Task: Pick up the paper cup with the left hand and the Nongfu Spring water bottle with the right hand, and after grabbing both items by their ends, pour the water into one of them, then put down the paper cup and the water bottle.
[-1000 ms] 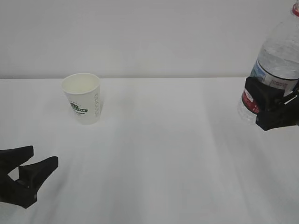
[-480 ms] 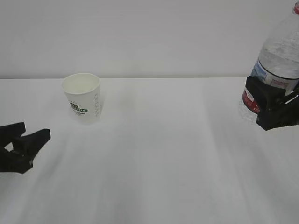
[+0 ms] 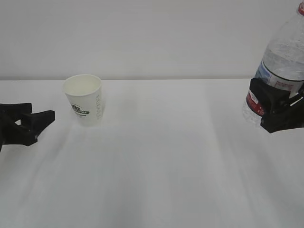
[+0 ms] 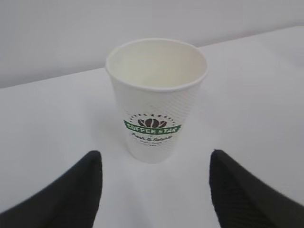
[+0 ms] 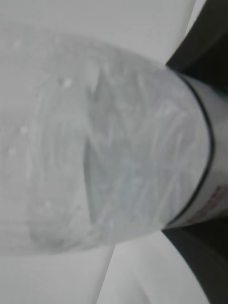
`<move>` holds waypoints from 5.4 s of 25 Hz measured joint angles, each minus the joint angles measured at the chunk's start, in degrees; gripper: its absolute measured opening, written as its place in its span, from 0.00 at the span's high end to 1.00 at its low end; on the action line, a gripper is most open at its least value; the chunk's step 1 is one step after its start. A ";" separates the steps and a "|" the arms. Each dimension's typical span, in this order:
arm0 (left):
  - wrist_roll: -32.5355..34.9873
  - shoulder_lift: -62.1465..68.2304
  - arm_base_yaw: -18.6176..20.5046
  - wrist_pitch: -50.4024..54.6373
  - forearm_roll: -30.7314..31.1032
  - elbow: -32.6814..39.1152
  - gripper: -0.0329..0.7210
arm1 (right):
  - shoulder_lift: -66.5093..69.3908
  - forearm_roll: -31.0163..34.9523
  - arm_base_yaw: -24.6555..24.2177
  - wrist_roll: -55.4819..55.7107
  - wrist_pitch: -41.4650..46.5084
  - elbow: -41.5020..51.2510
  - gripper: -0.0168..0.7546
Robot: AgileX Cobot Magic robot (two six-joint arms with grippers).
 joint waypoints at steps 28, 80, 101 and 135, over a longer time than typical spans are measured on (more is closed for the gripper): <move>-3.12 13.02 0.00 -2.82 6.74 -11.11 0.27 | 0.00 0.00 0.00 0.00 0.98 0.00 0.34; 1.30 25.95 -3.93 -10.68 -1.13 -15.41 0.05 | 0.00 -0.21 0.00 0.07 0.78 0.00 0.34; -0.71 33.02 -7.13 -10.24 -0.82 -26.98 0.05 | 0.00 -1.16 0.00 1.06 0.47 0.00 0.34; -0.99 25.95 -7.62 -10.35 1.36 -20.19 0.27 | 0.00 -1.29 0.00 1.15 0.47 0.00 0.35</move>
